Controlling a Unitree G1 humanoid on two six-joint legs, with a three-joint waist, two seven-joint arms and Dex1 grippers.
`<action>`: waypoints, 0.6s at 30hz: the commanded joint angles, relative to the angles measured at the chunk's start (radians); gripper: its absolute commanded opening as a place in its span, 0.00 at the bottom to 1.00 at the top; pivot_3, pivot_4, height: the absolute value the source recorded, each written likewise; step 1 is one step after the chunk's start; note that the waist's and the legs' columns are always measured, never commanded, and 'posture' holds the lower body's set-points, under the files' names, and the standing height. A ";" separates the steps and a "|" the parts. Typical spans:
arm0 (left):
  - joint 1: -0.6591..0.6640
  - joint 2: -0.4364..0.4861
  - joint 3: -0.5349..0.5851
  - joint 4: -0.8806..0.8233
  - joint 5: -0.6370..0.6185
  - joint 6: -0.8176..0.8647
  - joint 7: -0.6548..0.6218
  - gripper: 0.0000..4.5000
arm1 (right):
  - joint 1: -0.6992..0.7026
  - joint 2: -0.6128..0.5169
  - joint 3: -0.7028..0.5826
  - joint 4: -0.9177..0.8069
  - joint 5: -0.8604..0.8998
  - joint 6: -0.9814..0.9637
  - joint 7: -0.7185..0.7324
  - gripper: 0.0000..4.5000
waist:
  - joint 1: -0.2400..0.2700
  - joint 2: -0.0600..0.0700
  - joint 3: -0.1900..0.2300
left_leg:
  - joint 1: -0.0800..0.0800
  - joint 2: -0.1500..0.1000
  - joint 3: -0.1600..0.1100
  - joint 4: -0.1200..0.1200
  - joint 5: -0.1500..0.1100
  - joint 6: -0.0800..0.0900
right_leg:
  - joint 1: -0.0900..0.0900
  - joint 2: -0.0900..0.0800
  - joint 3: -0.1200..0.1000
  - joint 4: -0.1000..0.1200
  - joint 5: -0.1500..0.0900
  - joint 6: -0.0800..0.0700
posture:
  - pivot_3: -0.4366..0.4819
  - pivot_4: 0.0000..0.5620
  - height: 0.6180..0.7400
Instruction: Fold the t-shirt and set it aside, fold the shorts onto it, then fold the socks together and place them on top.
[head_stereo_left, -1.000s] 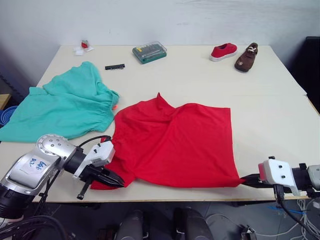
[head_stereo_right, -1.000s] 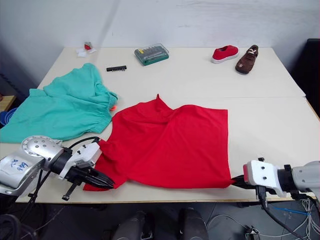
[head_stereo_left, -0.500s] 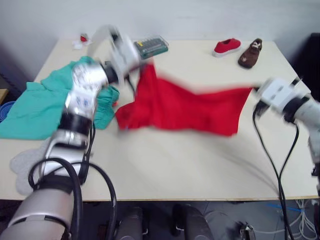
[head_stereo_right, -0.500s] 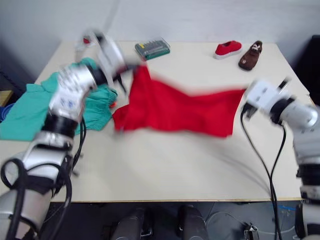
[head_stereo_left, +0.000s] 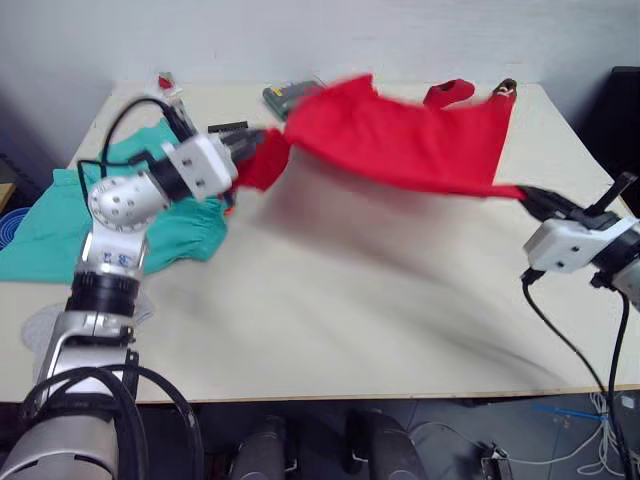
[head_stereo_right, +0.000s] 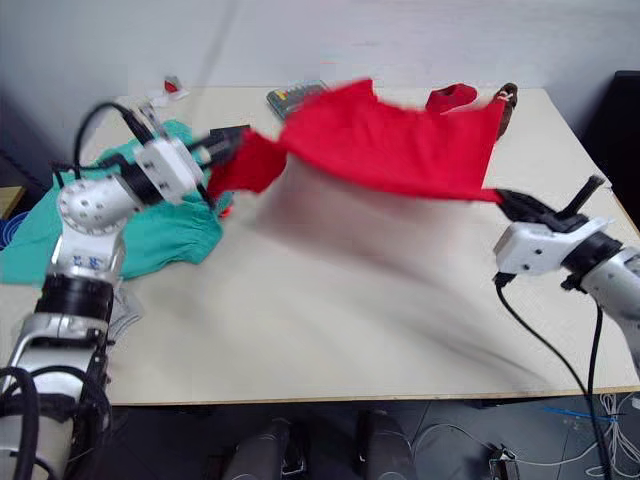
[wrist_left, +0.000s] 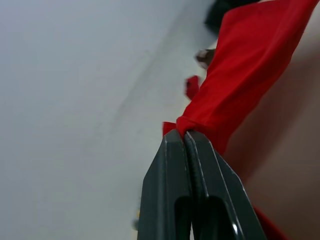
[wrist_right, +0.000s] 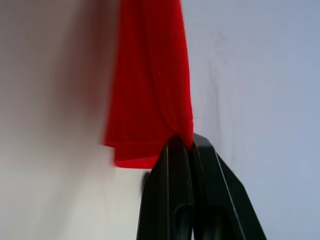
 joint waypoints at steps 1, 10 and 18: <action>0.133 0.035 -0.054 -0.167 -0.021 0.173 -0.108 0.00 | 0.073 0.018 0.017 -0.039 0.061 0.050 0.080 0.01 | 0.001 0.000 0.000 | 0.003 0.001 -0.001 0.000 -0.001 -0.001 | 0.003 0.000 0.000 0.000 0.000 0.000 | 0.48 0.27 1.00; 0.381 0.192 -0.076 -0.389 -0.061 0.441 -0.338 0.00 | 0.341 -0.018 -0.009 -0.168 0.327 0.123 0.385 0.01 | 0.005 0.000 0.000 | 0.014 0.001 -0.001 -0.008 -0.002 -0.004 | 0.009 0.000 0.001 -0.001 -0.004 -0.004 | 0.48 0.27 1.00; 0.476 0.305 -0.048 -0.562 -0.222 0.747 -0.500 0.00 | 0.491 -0.067 -0.060 -0.215 0.398 0.172 0.567 0.01 | 0.004 0.000 0.000 | 0.016 0.002 -0.002 -0.009 -0.004 -0.006 | 0.011 -0.001 0.000 -0.002 -0.005 -0.006 | 0.48 0.27 1.00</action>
